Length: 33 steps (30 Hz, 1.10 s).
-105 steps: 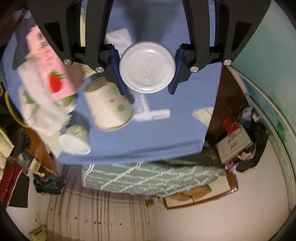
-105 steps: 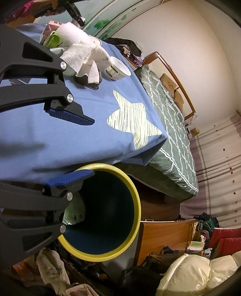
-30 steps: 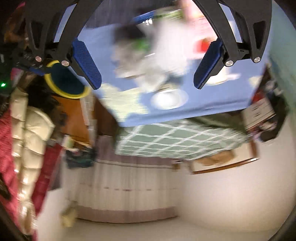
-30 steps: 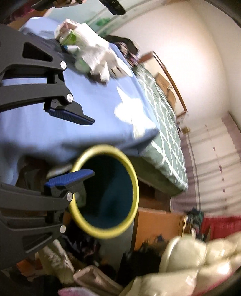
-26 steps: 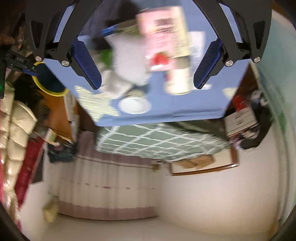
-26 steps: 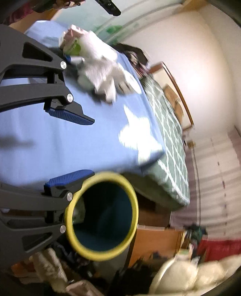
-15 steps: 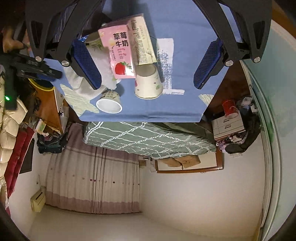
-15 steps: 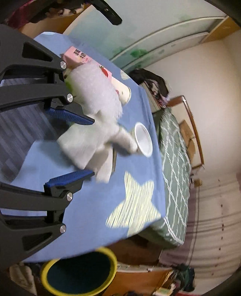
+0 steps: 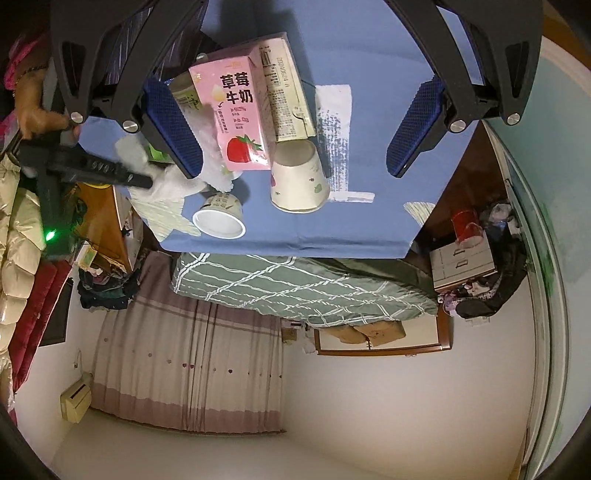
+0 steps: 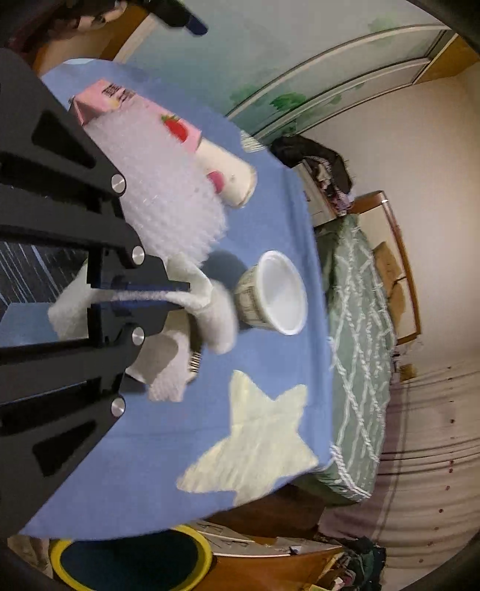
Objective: Collect trash
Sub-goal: 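Grasp the white tissue with the right gripper and lift it, then carry the tissue into the bin and open the right gripper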
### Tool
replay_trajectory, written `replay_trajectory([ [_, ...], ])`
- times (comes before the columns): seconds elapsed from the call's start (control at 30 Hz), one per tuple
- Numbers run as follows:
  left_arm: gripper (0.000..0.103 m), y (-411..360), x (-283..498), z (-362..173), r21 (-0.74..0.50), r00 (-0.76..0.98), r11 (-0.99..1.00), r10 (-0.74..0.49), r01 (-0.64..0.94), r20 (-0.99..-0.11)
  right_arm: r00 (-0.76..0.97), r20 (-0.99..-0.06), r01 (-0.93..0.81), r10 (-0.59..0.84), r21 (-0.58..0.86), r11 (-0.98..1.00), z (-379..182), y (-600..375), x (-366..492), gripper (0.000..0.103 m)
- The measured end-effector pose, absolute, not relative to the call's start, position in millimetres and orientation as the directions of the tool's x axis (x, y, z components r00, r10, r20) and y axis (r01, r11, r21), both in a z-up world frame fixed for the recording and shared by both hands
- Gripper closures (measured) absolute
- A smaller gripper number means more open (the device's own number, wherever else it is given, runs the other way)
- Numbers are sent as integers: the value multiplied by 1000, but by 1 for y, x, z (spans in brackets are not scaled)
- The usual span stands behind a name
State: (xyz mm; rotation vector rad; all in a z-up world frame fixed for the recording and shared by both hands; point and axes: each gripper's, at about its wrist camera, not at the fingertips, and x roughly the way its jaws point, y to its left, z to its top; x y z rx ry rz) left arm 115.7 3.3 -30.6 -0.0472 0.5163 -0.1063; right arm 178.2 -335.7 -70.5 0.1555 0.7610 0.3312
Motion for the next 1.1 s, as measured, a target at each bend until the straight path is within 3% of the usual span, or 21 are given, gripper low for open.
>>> replay_trajectory([
  [0.47, 5, -6, 115, -35, -67, 863, 992, -127, 108, -489, 817, -476, -248, 327, 221, 943, 28, -375, 144, 99],
  [0.63, 5, -9, 113, -36, -62, 863, 992, -129, 114, -489, 828, -413, -295, 380, 256, 921, 54, -392, 132, 99],
  [0.8, 5, -15, 113, -36, -52, 861, 990, -141, 132, -489, 859, -379, -290, 345, 194, 937, 81, -397, 121, 99],
  [1.1, 5, -22, 114, -38, -50, 854, 987, -155, 150, -496, 880, -446, -104, 163, 154, 983, 59, -457, 118, 99],
])
